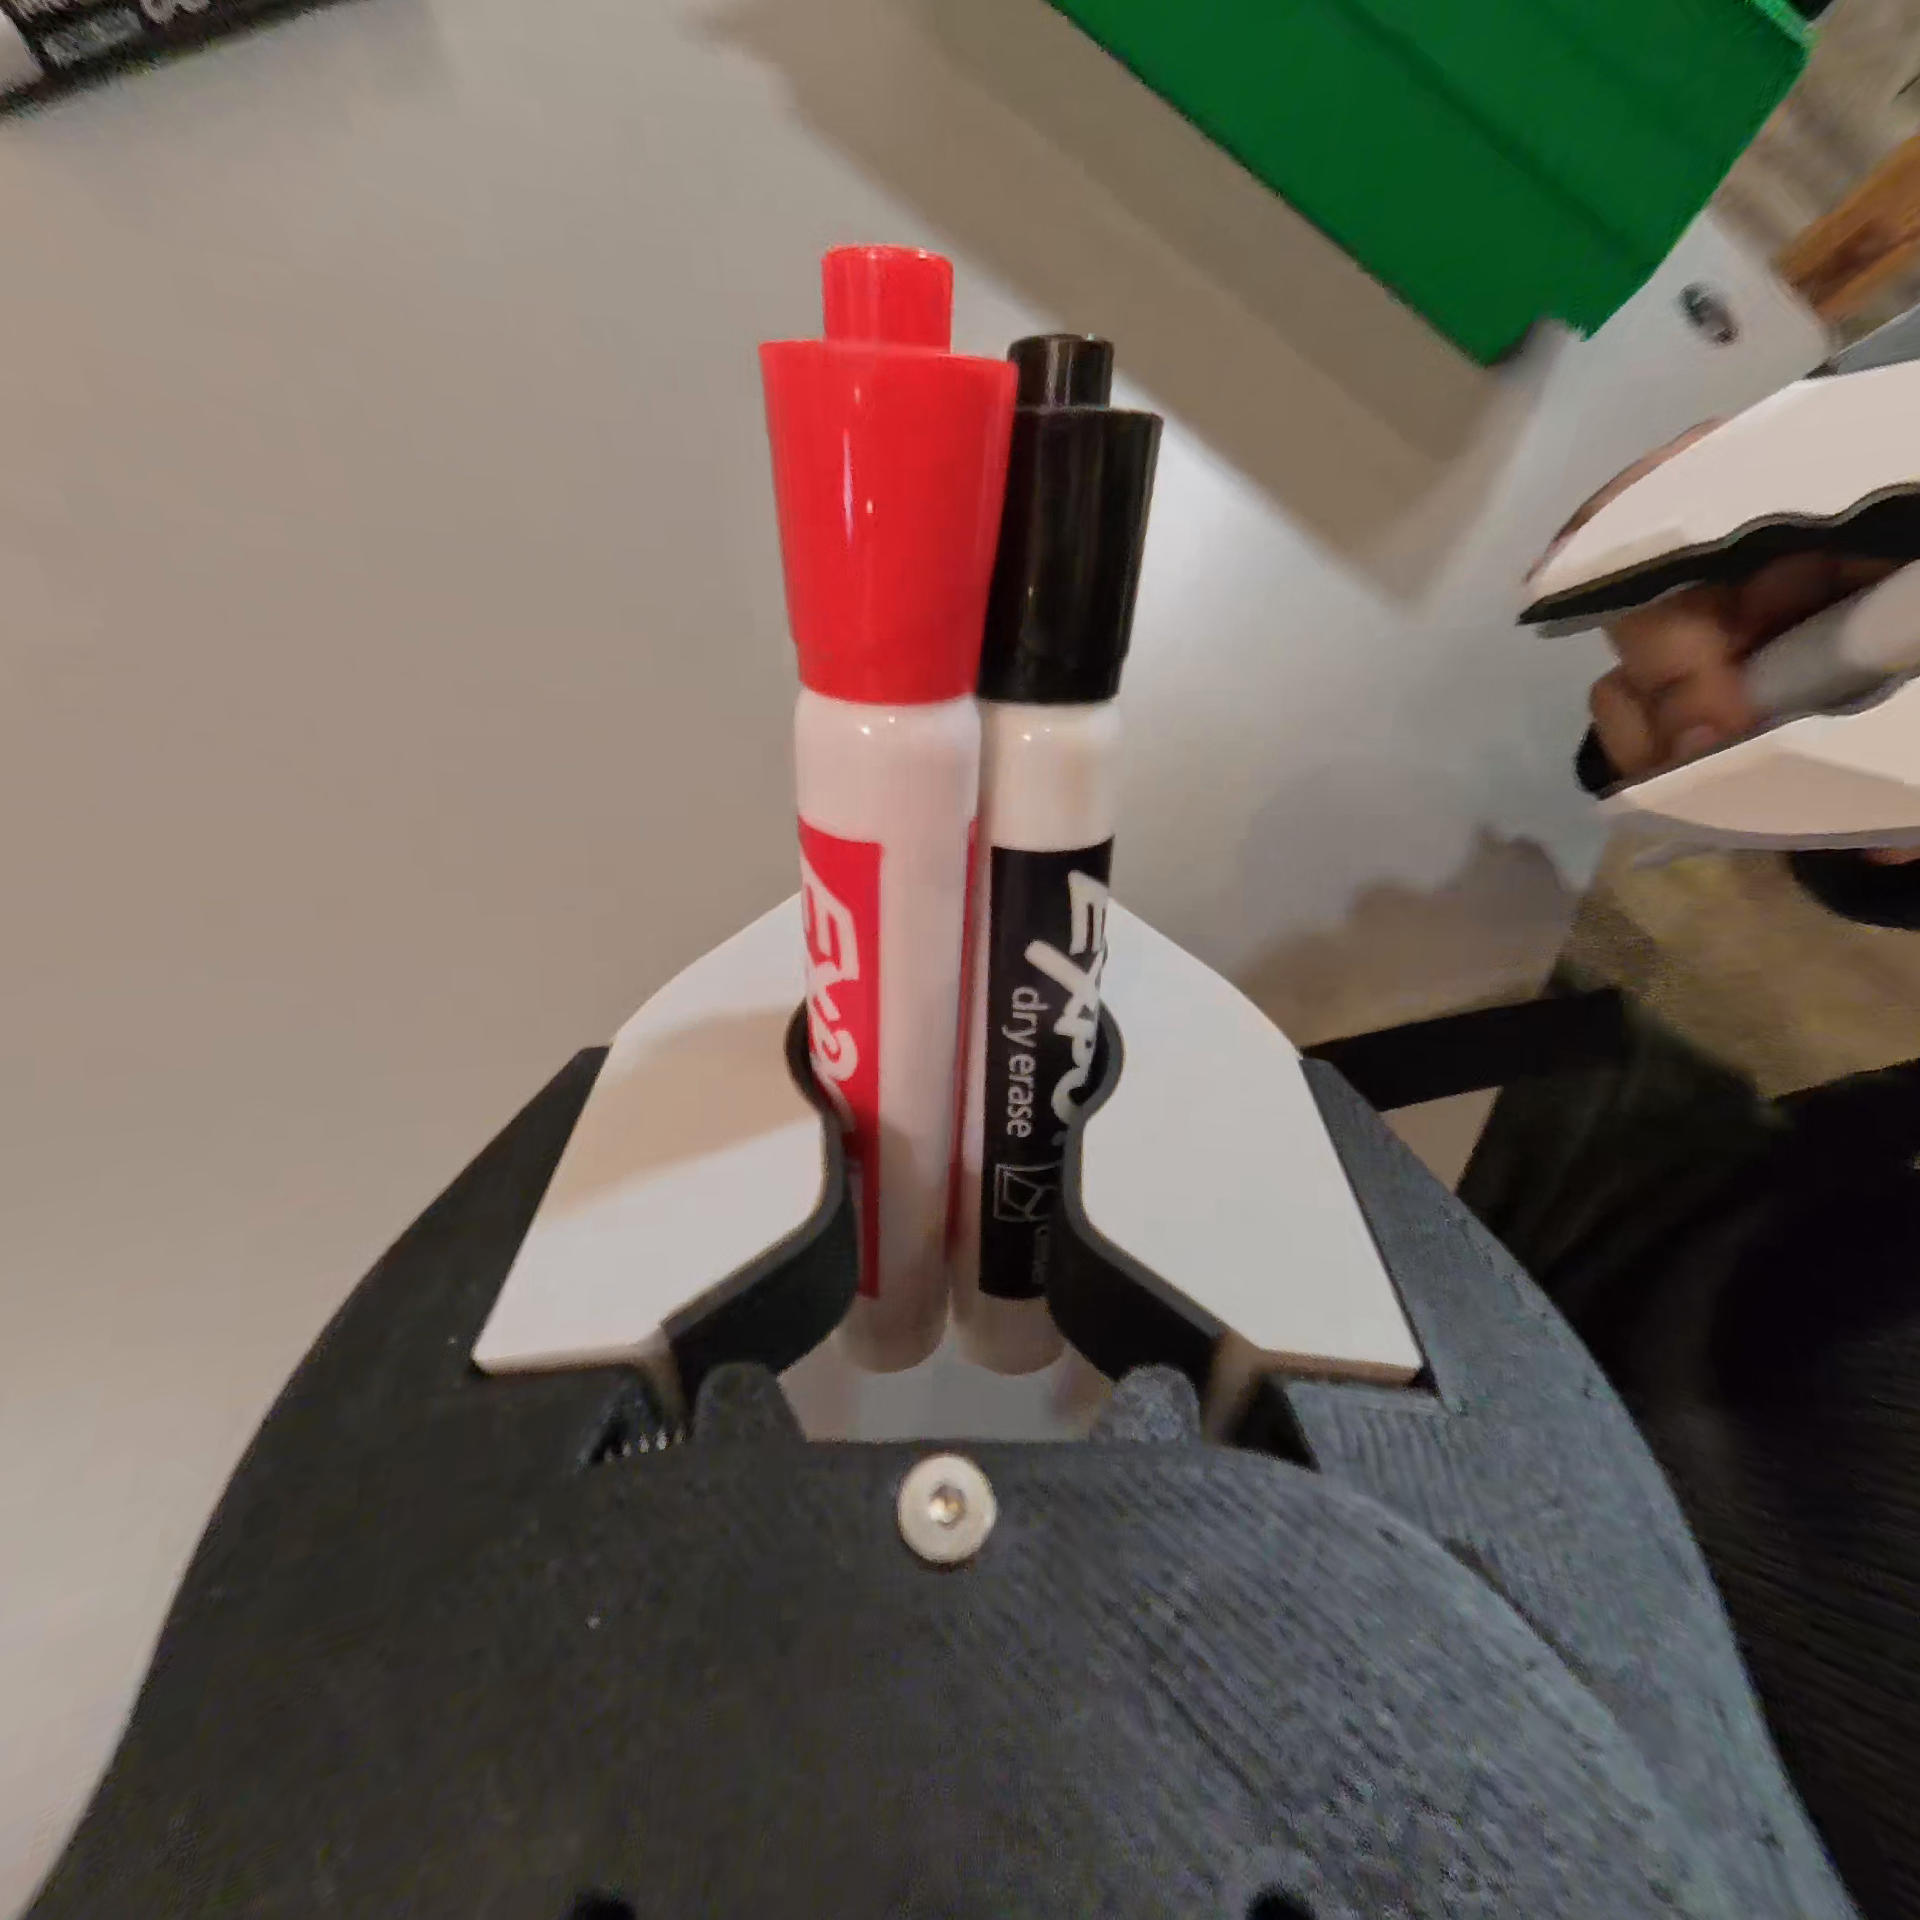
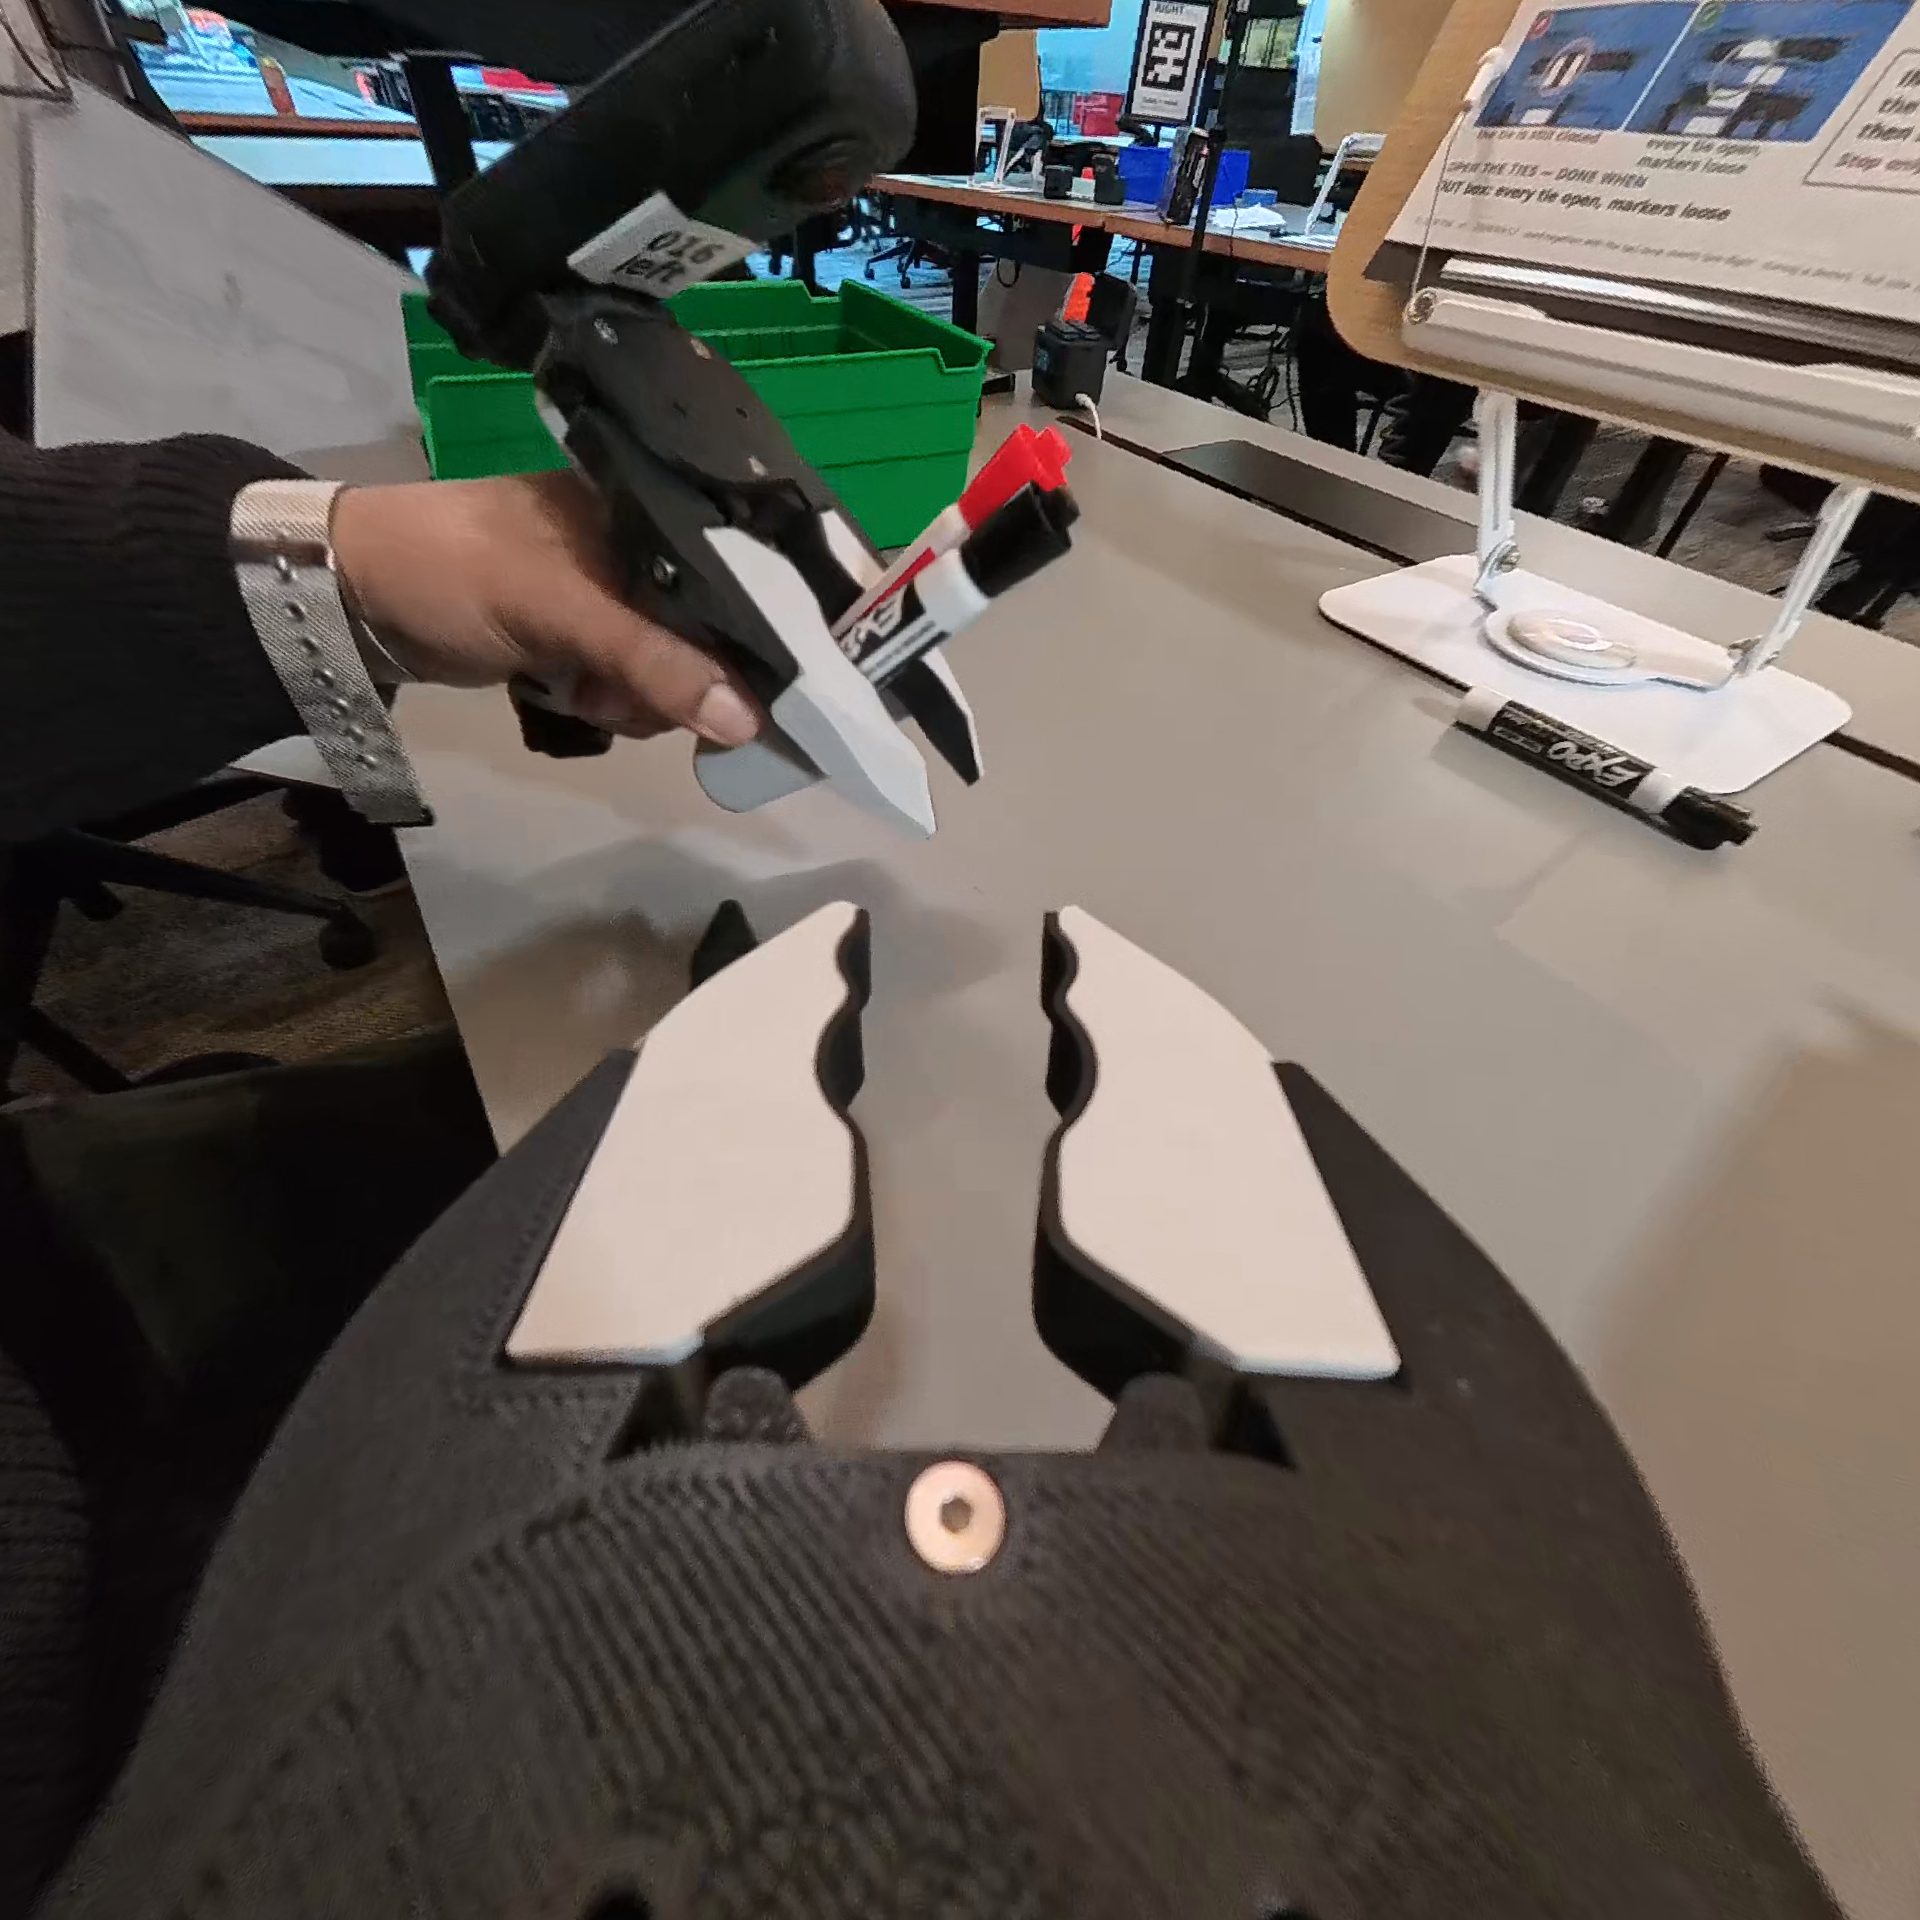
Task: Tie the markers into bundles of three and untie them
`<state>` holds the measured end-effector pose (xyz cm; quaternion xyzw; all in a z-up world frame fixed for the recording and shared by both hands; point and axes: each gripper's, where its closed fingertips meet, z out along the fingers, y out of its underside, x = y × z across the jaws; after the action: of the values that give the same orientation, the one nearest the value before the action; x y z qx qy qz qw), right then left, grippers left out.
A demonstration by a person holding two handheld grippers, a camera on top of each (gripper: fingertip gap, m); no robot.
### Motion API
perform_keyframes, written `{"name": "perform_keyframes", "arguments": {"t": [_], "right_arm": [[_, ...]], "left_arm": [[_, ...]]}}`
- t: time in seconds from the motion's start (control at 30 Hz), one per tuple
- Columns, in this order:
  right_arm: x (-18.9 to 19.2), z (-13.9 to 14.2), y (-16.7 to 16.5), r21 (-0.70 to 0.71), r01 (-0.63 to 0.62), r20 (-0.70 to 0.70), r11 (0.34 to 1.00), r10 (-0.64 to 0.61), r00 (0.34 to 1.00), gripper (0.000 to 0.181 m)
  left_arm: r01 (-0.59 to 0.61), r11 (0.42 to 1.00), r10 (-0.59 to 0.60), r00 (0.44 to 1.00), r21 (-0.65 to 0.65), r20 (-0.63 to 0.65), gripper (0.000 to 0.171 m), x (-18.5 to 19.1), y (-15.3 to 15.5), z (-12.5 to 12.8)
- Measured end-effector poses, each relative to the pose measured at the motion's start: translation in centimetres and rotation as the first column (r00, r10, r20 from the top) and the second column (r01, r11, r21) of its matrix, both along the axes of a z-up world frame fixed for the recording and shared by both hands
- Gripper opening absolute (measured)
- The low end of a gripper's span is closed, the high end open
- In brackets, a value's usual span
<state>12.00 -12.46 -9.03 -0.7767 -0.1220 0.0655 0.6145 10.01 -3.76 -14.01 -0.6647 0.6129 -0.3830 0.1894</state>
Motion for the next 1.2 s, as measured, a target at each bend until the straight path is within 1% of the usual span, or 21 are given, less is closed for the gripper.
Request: {"name": "perform_keyframes", "arguments": {"t": [0.07, 0.13, 0.17, 0.2, 0.23, 0.27, 0.3, 0.33, 0.37, 0.43, 0.47, 0.5, 0.53, 0.57, 0.67, 0.73, 0.8, 0.9, 0.97, 1.07, 1.2], "right_arm": [[0.2, 0.0, -0.1, 0.005, 0.005, 0.049, 1.000, -0.005, 0.999, 0.032], [0.9, 0.0, -0.1, 0.012, 0.024, 0.165, 1.000, -0.026, 0.986, 0.033], [1.2, 0.2, -0.2, 0.019, 0.034, 0.241, 0.999, -0.038, 0.970, 0.033], [1.5, 0.4, -0.3, 0.025, 0.036, 0.329, 0.999, -0.043, 0.943, 0.034], [1.7, 0.8, -0.4, 0.033, 0.031, 0.431, 0.999, -0.043, 0.901, 0.034], [1.6, 1.2, -0.4, 0.039, 0.016, 0.542, 0.999, -0.035, 0.840, 0.034], [1.4, 1.5, -0.5, 0.035, -0.010, 0.655, 0.999, -0.016, 0.755, 0.034], [1.1, 1.6, -0.6, 0.022, -0.040, 0.763, 0.999, 0.009, 0.647, 0.034], [0.8, 1.8, -0.6, 0.006, -0.073, 0.856, 0.997, 0.033, 0.516, 0.034], [-0.1, 2.2, -0.5, -0.010, -0.146, 0.969, 0.989, 0.046, 0.243, 0.034], [-0.7, 2.5, -0.5, -0.012, -0.196, 0.989, 0.981, 0.040, 0.140, 0.033], [-1.3, 2.7, -0.4, -0.017, -0.243, 0.996, 0.970, 0.037, 0.078, 0.032], [-1.8, 2.7, -0.4, -0.028, -0.278, 0.998, 0.960, 0.044, 0.054, 0.033], [-2.1, 2.5, -0.3, -0.049, -0.294, 0.996, 0.955, 0.068, 0.053, 0.036], [-2.1, 1.7, 0.2, -0.103, -0.304, 0.987, 0.947, 0.136, 0.090, 0.049], [-2.1, 0.8, 0.4, -0.153, -0.317, 0.973, 0.936, 0.199, 0.119, 0.052], [-2.3, 0.0, 0.7, -0.196, -0.338, 0.957, 0.920, 0.254, 0.137, 0.055], [-2.7, -1.2, 1.0, -0.280, -0.371, 0.920, 0.885, 0.358, 0.159, 0.054], [-2.8, -2.1, 1.1, -0.350, -0.382, 0.882, 0.855, 0.439, 0.174, 0.055], [-3.0, -3.0, 1.3, -0.433, -0.396, 0.836, 0.810, 0.525, 0.160, 0.055], [-3.7, -3.7, 1.3, -0.517, -0.412, 0.786, 0.750, 0.607, 0.119, 0.052]], "left_arm": [[0.011, 0.999, -0.012, 1.000, -0.053, -0.003, 0.042, -0.1, -0.5, 0.2], [0.053, 0.986, -0.056, 0.998, -0.156, -0.014, 0.042, -0.2, -1.7, 0.6], [0.083, 0.968, -0.086, 0.996, -0.235, -0.001, 0.042, -0.1, -2.7, 1.1], [0.117, 0.934, -0.120, 0.993, -0.338, 0.012, 0.041, -0.1, -3.8, 1.8], [0.155, 0.876, -0.171, 0.985, -0.457, 0.006, 0.041, -0.3, -5.1, 2.5], [0.181, 0.807, -0.226, 0.974, -0.561, -0.011, 0.042, -0.7, -6.3, 3.0], [0.190, 0.744, -0.271, 0.962, -0.641, -0.029, 0.042, -1.1, -7.1, 3.5], [0.186, 0.692, -0.311, 0.949, -0.698, -0.055, 0.042, -1.5, -7.8, 3.8], [0.174, 0.665, -0.347, 0.933, -0.726, -0.094, 0.042, -1.9, -8.3, 3.8], [0.187, 0.644, -0.424, 0.894, -0.742, -0.142, 0.042, -2.9, -9.4, 4.0], [0.194, 0.639, -0.454, 0.876, -0.745, -0.161, 0.042, -3.3, -10.0, 4.1], [0.203, 0.636, -0.475, 0.863, -0.744, -0.171, 0.042, -3.5, -10.5, 4.1], [0.211, 0.631, -0.490, 0.854, -0.747, -0.173, 0.042, -3.7, -11.1, 4.2], [0.217, 0.623, -0.505, 0.845, -0.752, -0.174, 0.042, -3.9, -11.7, 4.1], [0.223, 0.572, -0.545, 0.822, -0.789, -0.163, 0.042, -4.5, -13.2, 4.1], [0.212, 0.524, -0.572, 0.805, -0.825, -0.156, 0.042, -4.8, -13.9, 4.0], [0.204, 0.512, -0.587, 0.792, -0.834, -0.167, 0.042, -4.9, -14.1, 3.5], [0.188, 0.468, -0.607, 0.778, -0.863, -0.160, 0.042, -5.0, -14.3, 3.5], [0.183, 0.450, -0.622, 0.766, -0.874, -0.160, 0.042, -5.1, -14.4, 3.5], [0.179, 0.431, -0.646, 0.745, -0.884, -0.164, 0.042, -5.5, -14.8, 3.3], [0.178, 0.394, -0.651, 0.747, -0.902, -0.137, 0.042, -5.4, -15.3, 3.5]]}}
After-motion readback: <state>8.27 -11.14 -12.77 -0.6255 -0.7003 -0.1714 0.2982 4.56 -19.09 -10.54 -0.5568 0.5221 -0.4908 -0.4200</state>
